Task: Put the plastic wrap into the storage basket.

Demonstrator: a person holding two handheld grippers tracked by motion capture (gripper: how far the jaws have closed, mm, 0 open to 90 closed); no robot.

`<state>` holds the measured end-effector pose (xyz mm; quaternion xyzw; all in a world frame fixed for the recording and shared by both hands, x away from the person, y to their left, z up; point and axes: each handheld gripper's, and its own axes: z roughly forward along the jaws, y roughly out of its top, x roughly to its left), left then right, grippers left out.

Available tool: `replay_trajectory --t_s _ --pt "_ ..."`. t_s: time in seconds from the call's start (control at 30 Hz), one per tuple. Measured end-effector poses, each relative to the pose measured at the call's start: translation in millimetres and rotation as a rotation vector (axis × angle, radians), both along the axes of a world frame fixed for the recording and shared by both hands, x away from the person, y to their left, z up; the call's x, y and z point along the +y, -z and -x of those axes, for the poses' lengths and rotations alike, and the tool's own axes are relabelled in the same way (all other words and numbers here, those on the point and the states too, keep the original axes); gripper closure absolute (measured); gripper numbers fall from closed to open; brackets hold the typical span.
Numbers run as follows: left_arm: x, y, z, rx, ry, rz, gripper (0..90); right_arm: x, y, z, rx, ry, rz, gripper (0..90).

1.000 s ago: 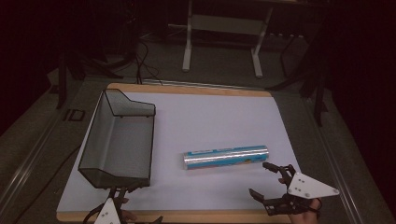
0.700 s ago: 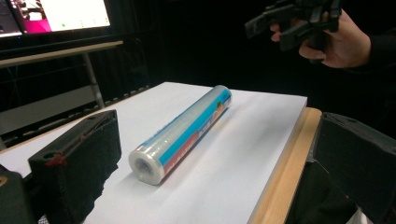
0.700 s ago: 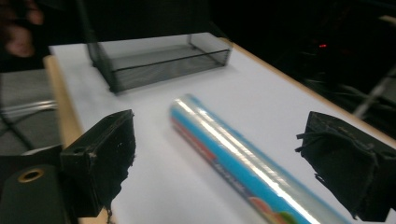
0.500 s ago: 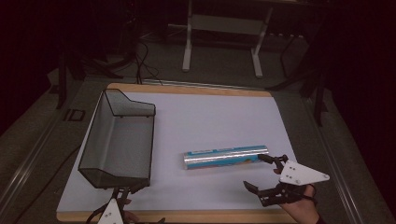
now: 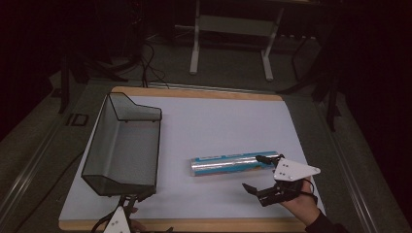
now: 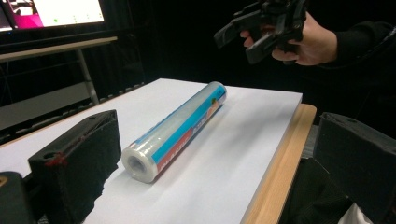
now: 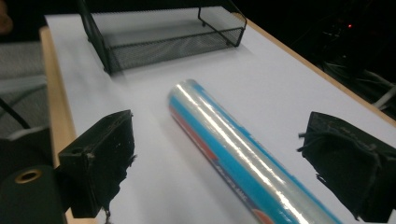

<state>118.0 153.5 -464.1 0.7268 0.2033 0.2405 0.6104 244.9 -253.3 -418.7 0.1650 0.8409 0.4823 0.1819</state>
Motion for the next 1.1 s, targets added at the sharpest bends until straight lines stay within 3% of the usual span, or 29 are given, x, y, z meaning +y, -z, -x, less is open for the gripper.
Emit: replay_trajectory --t_s 0.1,0.2,0.23,0.27,0.3,0.47,0.57,0.63,0.7,0.73,0.77,0.9,0.97,1.1 --pt "0.0 -0.1 0.6 -0.005 0.001 0.000 1.8 5.0 2.1 -7.9 -0.036 -0.006 0.049 9.4" --pt "0.3 -0.2 0.5 -0.003 0.002 0.003 1.8 6.9 3.0 -15.4 -0.028 -0.034 0.035 9.4" --pt "0.6 -0.2 0.5 -0.004 0.002 0.003 1.8 8.4 4.0 -19.4 -0.045 -0.049 0.053 9.4" --pt "0.7 -0.1 0.4 -0.003 0.002 0.004 1.8 11.9 6.0 -25.6 -0.070 -0.065 0.101 9.5" --pt "0.7 -0.1 0.4 -0.003 0.002 0.003 1.8 13.9 7.2 -30.4 -0.067 -0.086 0.123 12.0" --pt "0.6 -0.1 0.6 -0.006 0.000 0.000 1.8 18.4 7.2 -39.0 -0.078 -0.101 0.163 12.6" --pt "0.9 -0.1 0.3 -0.005 -0.001 0.000 1.8 22.5 5.6 -44.1 -0.050 -0.099 0.195 12.3" --pt "1.1 0.0 0.1 -0.004 -0.002 0.000 1.8 25.5 6.3 -48.3 0.008 -0.082 0.218 10.4" --pt "0.9 0.1 0.1 -0.003 -0.001 -0.002 1.8 29.1 8.4 -50.1 0.026 -0.057 0.229 10.2" --pt "0.8 0.2 0.1 -0.003 0.001 -0.002 1.8 31.8 10.0 -49.6 0.008 -0.024 0.256 10.2" --pt "0.8 0.2 0.2 -0.002 0.000 -0.003 1.8 33.2 11.3 -49.1 -0.007 -0.025 0.273 9.6" --pt "1.1 0.1 0.4 -0.001 -0.001 -0.003 1.8 40.5 15.3 -54.7 0.050 -0.074 0.319 9.5" --pt "1.4 0.1 0.4 -0.001 -0.001 -0.002 1.8 49.2 20.2 -58.4 0.051 -0.072 0.380 9.6" --pt "1.4 0.3 0.7 0.002 0.000 -0.003 1.8 56.0 24.0 -62.7 0.058 -0.082 0.440 9.6"
